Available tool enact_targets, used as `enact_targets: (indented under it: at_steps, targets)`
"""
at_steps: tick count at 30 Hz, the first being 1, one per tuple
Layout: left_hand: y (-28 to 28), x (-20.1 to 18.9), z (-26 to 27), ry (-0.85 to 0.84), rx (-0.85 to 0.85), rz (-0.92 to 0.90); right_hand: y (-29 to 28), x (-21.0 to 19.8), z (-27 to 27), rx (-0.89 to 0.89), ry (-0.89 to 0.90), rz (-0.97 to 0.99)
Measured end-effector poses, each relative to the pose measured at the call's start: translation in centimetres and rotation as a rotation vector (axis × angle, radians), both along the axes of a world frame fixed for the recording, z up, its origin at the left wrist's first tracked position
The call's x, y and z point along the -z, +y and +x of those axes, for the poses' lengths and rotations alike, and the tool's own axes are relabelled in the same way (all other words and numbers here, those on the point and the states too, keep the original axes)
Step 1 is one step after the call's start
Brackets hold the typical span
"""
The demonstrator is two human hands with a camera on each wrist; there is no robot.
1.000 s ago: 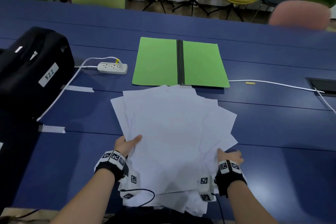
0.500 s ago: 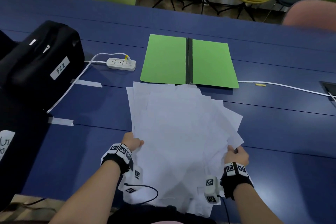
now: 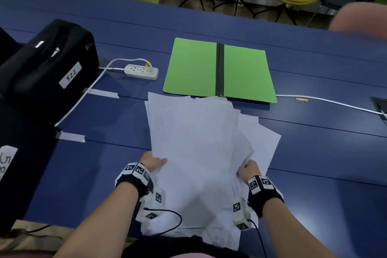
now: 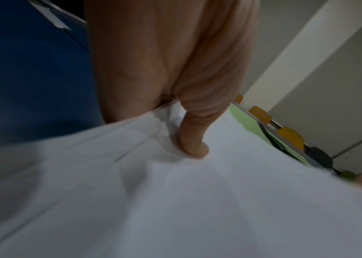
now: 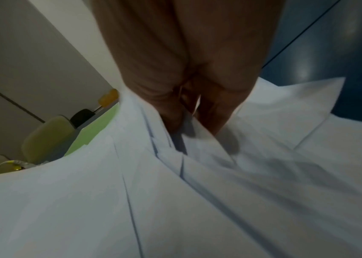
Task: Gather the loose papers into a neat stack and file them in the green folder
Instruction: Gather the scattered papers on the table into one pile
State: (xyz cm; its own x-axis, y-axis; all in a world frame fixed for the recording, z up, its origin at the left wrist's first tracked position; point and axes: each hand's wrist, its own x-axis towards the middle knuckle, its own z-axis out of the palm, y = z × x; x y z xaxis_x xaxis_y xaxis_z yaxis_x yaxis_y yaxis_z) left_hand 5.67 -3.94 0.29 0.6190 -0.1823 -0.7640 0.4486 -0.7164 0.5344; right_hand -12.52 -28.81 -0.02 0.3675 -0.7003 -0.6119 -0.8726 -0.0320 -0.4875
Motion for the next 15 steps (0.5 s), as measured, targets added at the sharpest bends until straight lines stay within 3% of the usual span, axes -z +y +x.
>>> enact_targets:
  at_steps: [3,6,11,15]
  targets:
    - [0.0,0.6,0.2,0.023,-0.014,-0.001,-1.0,-0.9,-1.2,0.094,0.088,-0.163]
    - [1.0,3.9,1.1,0.095,-0.055,-0.074,-2.2,-0.6,-3.1,0.222,0.196,-0.095]
    - [-0.4,0.7,-0.1,0.073,0.001,-0.058,-3.6,-0.2,-4.2,0.166,0.100,0.025]
    - [-1.0,0.2,-1.2,-0.079,0.088,0.029,-2.9,1.3,-4.4,0.409,-0.013,0.033]
